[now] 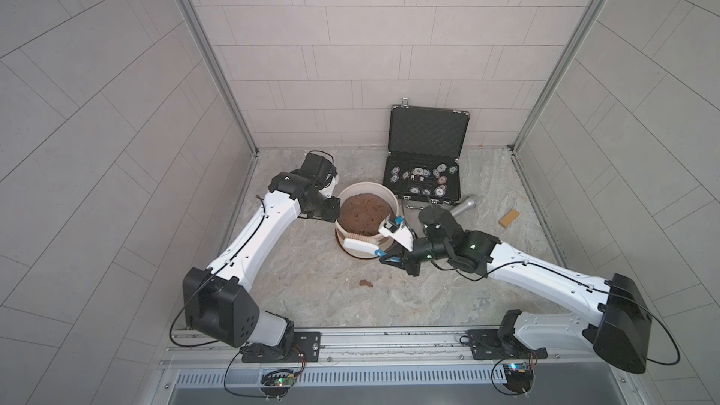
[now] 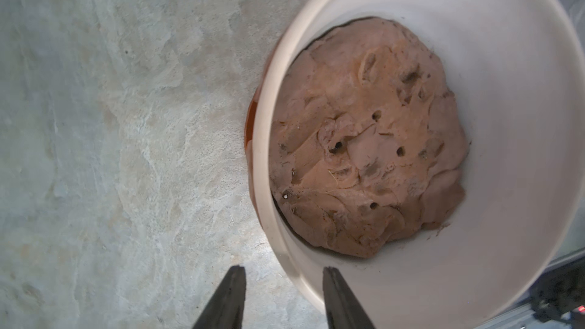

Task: Scrub the dried mud off the ceramic pot
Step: Brush off the soil from the pot.

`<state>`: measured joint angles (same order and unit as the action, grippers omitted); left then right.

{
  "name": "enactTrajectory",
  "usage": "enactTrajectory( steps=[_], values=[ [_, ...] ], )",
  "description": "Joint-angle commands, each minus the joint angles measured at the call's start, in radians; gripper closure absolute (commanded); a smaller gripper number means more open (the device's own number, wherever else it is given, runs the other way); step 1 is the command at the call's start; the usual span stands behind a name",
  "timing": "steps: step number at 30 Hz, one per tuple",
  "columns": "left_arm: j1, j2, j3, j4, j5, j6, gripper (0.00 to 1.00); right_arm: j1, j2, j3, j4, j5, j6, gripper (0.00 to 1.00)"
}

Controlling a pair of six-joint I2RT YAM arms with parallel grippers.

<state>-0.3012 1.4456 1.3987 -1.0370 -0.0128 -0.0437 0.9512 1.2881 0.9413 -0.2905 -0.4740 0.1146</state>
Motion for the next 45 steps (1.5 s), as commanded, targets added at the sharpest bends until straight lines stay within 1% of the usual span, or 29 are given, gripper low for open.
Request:
enactTrajectory(
  steps=[1, 3, 4, 6, 7, 8, 11, 15, 18, 21, 24, 29, 35, 39, 42, 45],
  values=[
    [0.067, -0.004, 0.099, -0.029, -0.005, -0.059, 0.38, 0.088, 0.049, 0.062, 0.028, 0.214, 0.160, 1.00],
    [0.105, 0.012, 0.166, -0.059, 0.032, -0.065, 0.20, 0.113, 0.064, 0.077, 0.042, 0.333, 0.262, 1.00],
    [0.119, 0.020, 0.192, -0.073, 0.036, -0.063, 0.15, 0.124, 0.065, 0.080, 0.052, 0.383, 0.313, 1.00],
    [0.142, 0.025, 0.225, -0.091, 0.021, -0.059, 0.05, 0.147, 0.070, 0.098, 0.056, 0.492, 0.365, 1.00],
    [0.152, 0.022, 0.226, -0.090, 0.018, -0.058, 0.01, 0.158, 0.083, 0.117, 0.047, 0.532, 0.368, 1.00],
    [0.160, 0.019, 0.221, -0.086, 0.026, -0.059, 0.00, 0.167, 0.100, 0.137, 0.031, 0.560, 0.368, 1.00],
    [0.184, 0.002, 0.190, -0.059, 0.032, -0.073, 0.00, 0.185, 0.162, 0.185, 0.011, 0.566, 0.363, 1.00],
    [0.213, -0.033, 0.149, -0.027, 0.002, -0.086, 0.00, 0.210, 0.200, 0.207, 0.032, 0.565, 0.387, 1.00],
    [0.233, -0.052, 0.129, -0.013, -0.002, -0.093, 0.00, 0.216, 0.221, 0.231, 0.004, 0.623, 0.482, 1.00],
    [0.236, -0.058, 0.119, -0.012, 0.007, -0.093, 0.00, 0.253, 0.239, 0.241, -0.007, 0.670, 0.574, 1.00],
    [0.240, -0.057, 0.117, -0.011, 0.008, -0.092, 0.00, 0.283, 0.276, 0.265, -0.027, 0.695, 0.606, 1.00],
    [0.239, -0.061, 0.113, -0.007, 0.014, -0.091, 0.00, 0.269, 0.307, 0.267, -0.065, 0.744, 0.671, 1.00],
    [0.246, -0.072, 0.106, 0.002, 0.005, -0.095, 0.00, 0.220, 0.327, 0.219, -0.128, 0.731, 0.771, 1.00],
    [0.247, -0.075, 0.105, 0.003, 0.009, -0.096, 0.00, 0.183, 0.338, 0.190, -0.144, 0.672, 0.816, 1.00],
    [0.247, -0.078, 0.101, 0.007, 0.008, -0.097, 0.00, 0.169, 0.356, 0.192, -0.180, 0.639, 0.826, 1.00],
    [0.248, -0.083, 0.094, 0.015, 0.006, -0.099, 0.00, 0.165, 0.366, 0.187, -0.173, 0.590, 0.789, 1.00]
  ],
)
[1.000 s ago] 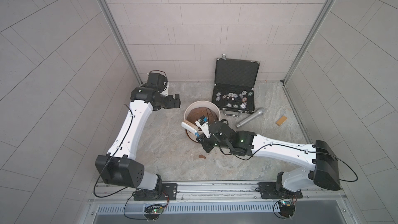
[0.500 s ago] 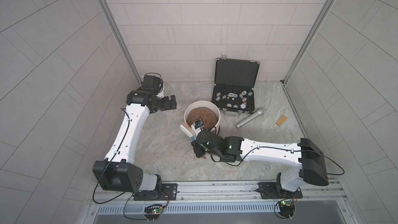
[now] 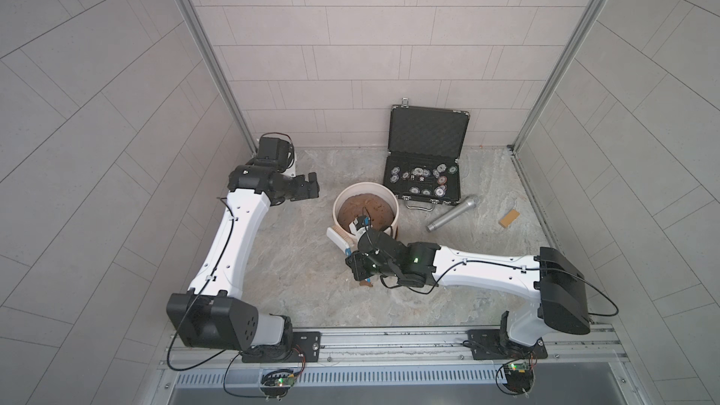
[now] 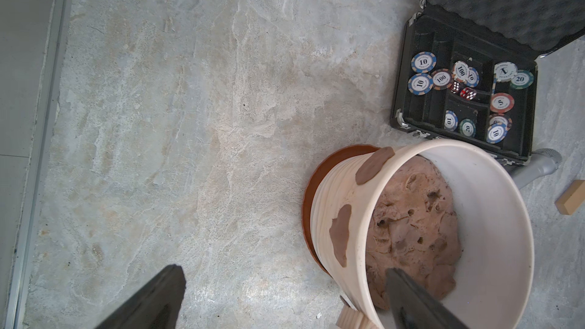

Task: Scrub the dried mud off the ceramic pot
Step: Brush off the soil from the pot.

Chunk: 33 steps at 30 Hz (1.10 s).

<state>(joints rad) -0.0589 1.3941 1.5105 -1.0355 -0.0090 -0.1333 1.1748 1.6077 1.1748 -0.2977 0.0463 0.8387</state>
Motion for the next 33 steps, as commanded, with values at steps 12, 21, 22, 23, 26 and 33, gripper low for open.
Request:
enactTrajectory(
  steps=[12, 21, 22, 23, 26, 33],
  values=[
    [0.011, -0.081, -0.068, 0.052, -0.011, -0.001, 0.00, 0.149, -0.115, -0.217, -0.210, -0.156, -0.326, 1.00],
    [-0.005, -0.089, -0.134, 0.075, 0.182, -0.023, 0.05, 0.009, -0.469, -0.228, -0.170, -0.173, -0.436, 1.00],
    [-0.017, -0.087, -0.140, 0.072, 0.174, -0.016, 0.08, -0.026, -0.502, -0.248, -0.171, -0.195, -0.474, 1.00],
    [-0.032, -0.088, -0.145, 0.072, 0.167, -0.005, 0.10, -0.074, -0.533, -0.268, -0.171, -0.236, -0.510, 1.00],
    [-0.084, -0.094, -0.164, 0.068, 0.133, 0.012, 0.18, -0.220, -0.622, -0.326, -0.153, -0.419, -0.586, 1.00],
    [-0.213, -0.036, -0.157, -0.009, 0.038, 0.012, 0.26, -0.340, -0.789, -0.414, -0.089, -0.467, -0.633, 1.00]
  ],
)
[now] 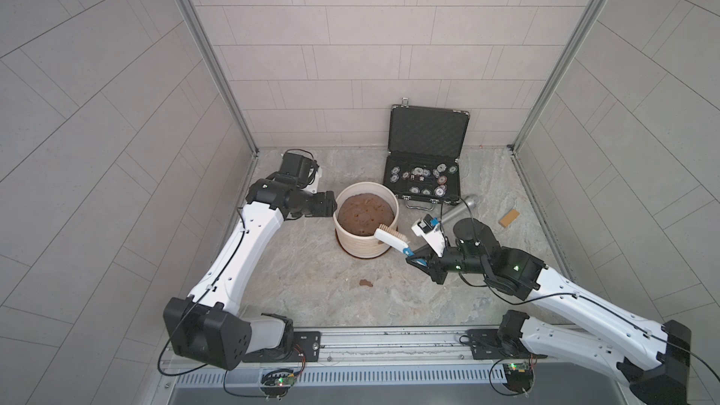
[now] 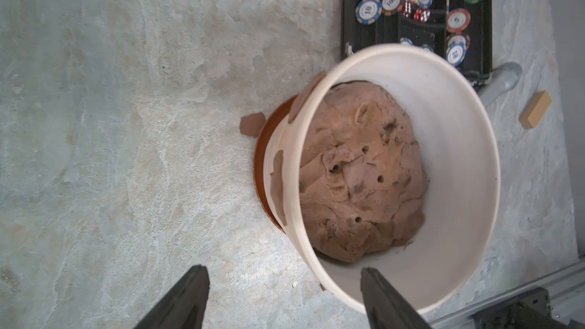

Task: Scrub the dried mud off the ceramic pot
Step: Brush off the soil from the pot, then rotate the pot on the tray.

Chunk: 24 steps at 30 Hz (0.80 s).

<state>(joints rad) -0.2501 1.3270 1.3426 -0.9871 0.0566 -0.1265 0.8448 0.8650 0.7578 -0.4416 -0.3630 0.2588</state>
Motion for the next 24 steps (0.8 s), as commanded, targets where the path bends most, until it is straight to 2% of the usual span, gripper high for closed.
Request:
enactTrajectory(
  steps=[1, 5, 8, 13, 16, 19, 24],
  values=[
    [-0.035, 0.046, 0.019, -0.074, -0.028, 0.002, 0.27, -0.012, -0.056, 0.000, 0.054, -0.051, -0.051, 1.00],
    [-0.089, 0.100, 0.050, -0.148, 0.011, -0.002, 0.30, -0.012, -0.068, -0.004, 0.051, -0.040, -0.038, 1.00],
    [-0.126, 0.124, 0.052, -0.183, -0.018, -0.004, 0.30, -0.012, -0.065, -0.008, 0.054, -0.035, -0.038, 1.00],
    [-0.132, 0.175, 0.054, -0.200, -0.009, -0.049, 0.32, -0.013, -0.040, 0.002, 0.068, -0.042, -0.055, 1.00],
    [-0.142, 0.225, 0.077, -0.210, 0.018, -0.062, 0.38, -0.016, -0.008, 0.021, 0.063, -0.054, -0.084, 1.00],
    [-0.147, 0.257, 0.114, -0.211, 0.040, -0.072, 0.51, -0.030, 0.018, 0.026, 0.047, -0.070, -0.146, 1.00],
    [-0.147, 0.321, 0.185, -0.231, 0.002, -0.051, 0.57, -0.119, 0.088, 0.018, 0.074, -0.211, -0.195, 1.00]
  ],
)
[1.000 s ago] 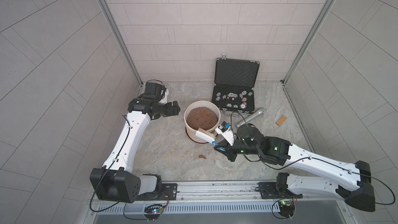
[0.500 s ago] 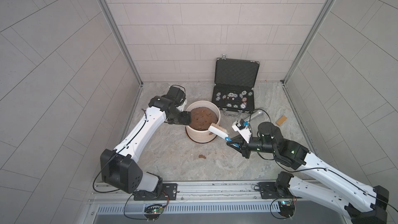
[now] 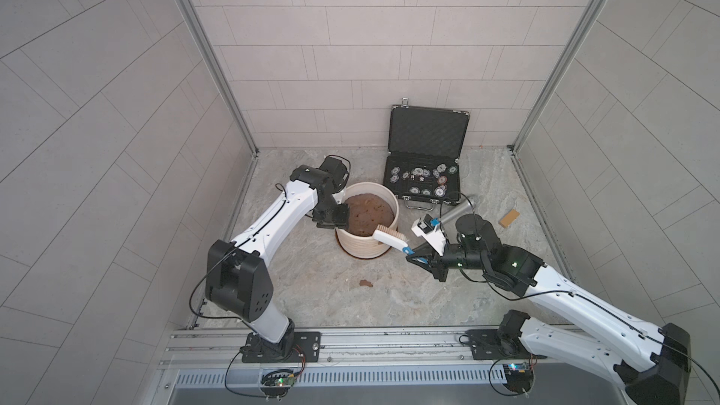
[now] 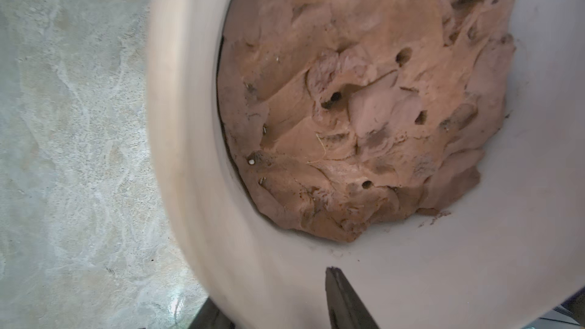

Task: Scrub the dried mud off the ceramic pot
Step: Rotate the pot on the tray.

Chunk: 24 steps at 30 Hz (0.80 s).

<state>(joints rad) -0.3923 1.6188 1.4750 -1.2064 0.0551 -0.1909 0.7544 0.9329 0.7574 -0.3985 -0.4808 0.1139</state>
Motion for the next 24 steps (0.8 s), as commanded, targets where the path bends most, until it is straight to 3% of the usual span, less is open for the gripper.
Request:
enactTrajectory(
  steps=[1, 5, 13, 18, 24],
  values=[
    [-0.003, 0.039, 0.061, -0.016, -0.002, 0.016, 0.58, -0.030, 0.030, 0.024, 0.033, -0.100, -0.053, 1.00],
    [-0.001, 0.060, 0.079, -0.015, -0.040, 0.034, 0.71, -0.030, 0.058, 0.043, 0.033, -0.117, -0.064, 1.00],
    [0.009, 0.090, 0.173, -0.022, -0.124, 0.093, 0.73, -0.030, 0.075, 0.060, 0.001, -0.177, -0.081, 1.00],
    [0.011, 0.141, 0.215, 0.004, -0.181, 0.161, 0.95, -0.030, 0.098, 0.099, -0.095, -0.190, -0.169, 1.00],
    [0.018, 0.186, 0.279, -0.037, -0.190, 0.175, 0.95, -0.030, 0.085, 0.104, -0.161, -0.197, -0.334, 1.00]
  ],
)
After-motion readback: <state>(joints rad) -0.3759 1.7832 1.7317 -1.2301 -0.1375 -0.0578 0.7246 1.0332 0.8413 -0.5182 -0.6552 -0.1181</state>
